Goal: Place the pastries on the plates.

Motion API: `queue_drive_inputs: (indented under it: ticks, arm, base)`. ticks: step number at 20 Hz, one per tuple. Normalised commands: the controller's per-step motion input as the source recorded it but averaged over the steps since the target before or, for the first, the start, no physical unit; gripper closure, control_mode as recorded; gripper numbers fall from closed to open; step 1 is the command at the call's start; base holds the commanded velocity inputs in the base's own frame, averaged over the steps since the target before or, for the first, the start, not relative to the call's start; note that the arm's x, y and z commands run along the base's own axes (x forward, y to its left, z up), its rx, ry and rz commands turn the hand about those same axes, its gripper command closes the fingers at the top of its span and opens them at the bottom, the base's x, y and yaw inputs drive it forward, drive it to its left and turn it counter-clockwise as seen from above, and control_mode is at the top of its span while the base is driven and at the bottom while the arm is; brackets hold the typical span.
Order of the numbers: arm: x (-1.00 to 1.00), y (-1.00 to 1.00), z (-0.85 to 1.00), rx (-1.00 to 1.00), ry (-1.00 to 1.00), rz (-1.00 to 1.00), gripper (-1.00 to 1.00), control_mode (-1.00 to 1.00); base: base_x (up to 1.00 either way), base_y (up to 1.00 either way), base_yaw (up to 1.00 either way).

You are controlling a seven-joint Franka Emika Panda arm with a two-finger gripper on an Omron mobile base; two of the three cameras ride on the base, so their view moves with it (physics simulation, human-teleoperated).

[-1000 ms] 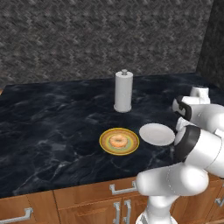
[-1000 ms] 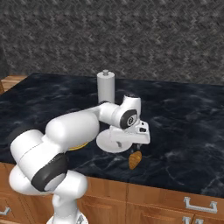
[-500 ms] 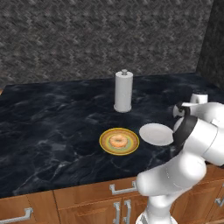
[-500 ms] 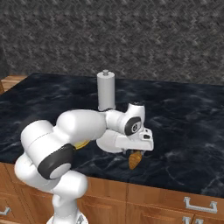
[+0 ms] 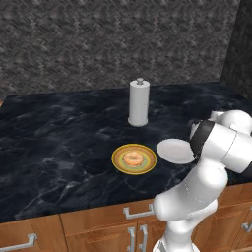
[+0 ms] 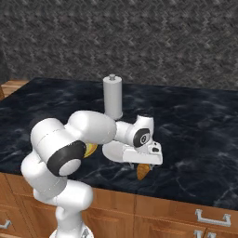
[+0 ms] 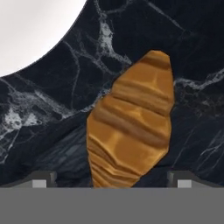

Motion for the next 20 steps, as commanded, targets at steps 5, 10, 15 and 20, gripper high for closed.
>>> queue_drive_inputs:
  ticks: [5,10,15,20]
  arm:
    - [0.02,0.0,-0.27,0.0,0.08,0.0,-1.0,-1.0]
    - [0.05,0.0,-0.21,0.0,0.05,0.0,-1.0,-1.0]
    - [0.01,0.0,-0.16,0.0,0.01,0.0,1.0,-1.0]
    - [0.0,0.0,0.0,0.0,0.0,0.0,1.0,-1.0]
  base:
    - [0.0,0.0,0.0]
    - [0.0,0.0,0.0]
    - [0.0,0.0,0.0]
    - [0.0,0.0,0.0]
